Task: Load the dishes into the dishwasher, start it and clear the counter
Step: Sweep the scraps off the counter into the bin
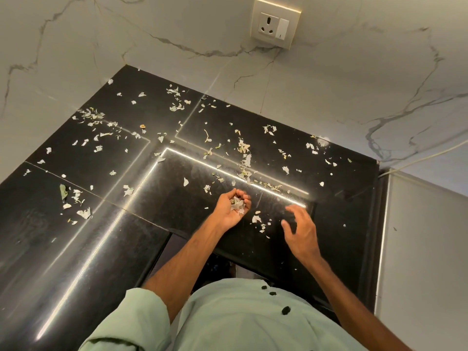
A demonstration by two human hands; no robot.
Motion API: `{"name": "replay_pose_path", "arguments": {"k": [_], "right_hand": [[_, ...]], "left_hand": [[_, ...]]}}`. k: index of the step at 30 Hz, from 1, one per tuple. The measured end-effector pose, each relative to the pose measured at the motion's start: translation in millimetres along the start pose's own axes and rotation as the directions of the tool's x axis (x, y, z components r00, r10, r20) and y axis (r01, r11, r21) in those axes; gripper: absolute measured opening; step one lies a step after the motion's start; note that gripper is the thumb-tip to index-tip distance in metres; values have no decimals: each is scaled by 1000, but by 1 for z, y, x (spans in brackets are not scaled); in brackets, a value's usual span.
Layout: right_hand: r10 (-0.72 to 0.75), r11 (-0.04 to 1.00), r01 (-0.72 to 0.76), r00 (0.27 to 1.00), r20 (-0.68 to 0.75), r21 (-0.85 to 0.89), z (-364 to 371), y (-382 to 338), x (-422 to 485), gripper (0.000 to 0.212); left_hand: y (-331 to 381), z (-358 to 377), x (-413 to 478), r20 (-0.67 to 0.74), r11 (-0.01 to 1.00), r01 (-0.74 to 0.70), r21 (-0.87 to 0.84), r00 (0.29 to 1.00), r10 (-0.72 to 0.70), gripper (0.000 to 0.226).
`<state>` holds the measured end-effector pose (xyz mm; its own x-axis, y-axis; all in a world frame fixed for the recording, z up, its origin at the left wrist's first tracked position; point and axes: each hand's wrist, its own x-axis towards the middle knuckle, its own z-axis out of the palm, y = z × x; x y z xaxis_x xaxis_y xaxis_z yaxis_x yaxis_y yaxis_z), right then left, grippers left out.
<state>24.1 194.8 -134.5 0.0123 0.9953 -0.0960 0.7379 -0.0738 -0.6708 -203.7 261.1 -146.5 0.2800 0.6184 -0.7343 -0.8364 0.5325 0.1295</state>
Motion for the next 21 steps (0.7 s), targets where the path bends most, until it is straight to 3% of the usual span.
{"name": "replay_pose_path", "arguments": {"k": [3,6,15,21], "right_hand": [[64,940,-11,987,145,-340,18,58,-53,88],[128,845,-28,980,151,-534,33,84,-91,98],[193,817,-113,978,83,-566,64,56,-62,98],[95,859,4,982,166,-513,89,17,-16,99]], "left_hand": [[0,-11,-2,4,1000,-1,-31,1000,1,38],[-2,-23,-8,7,999,9,-43,1000,-9,39],[-11,-37,-27,-40,1000,14,-1,999,-14,41],[-11,-36,-39,-26,998,-47,-37,999,46,40]]}}
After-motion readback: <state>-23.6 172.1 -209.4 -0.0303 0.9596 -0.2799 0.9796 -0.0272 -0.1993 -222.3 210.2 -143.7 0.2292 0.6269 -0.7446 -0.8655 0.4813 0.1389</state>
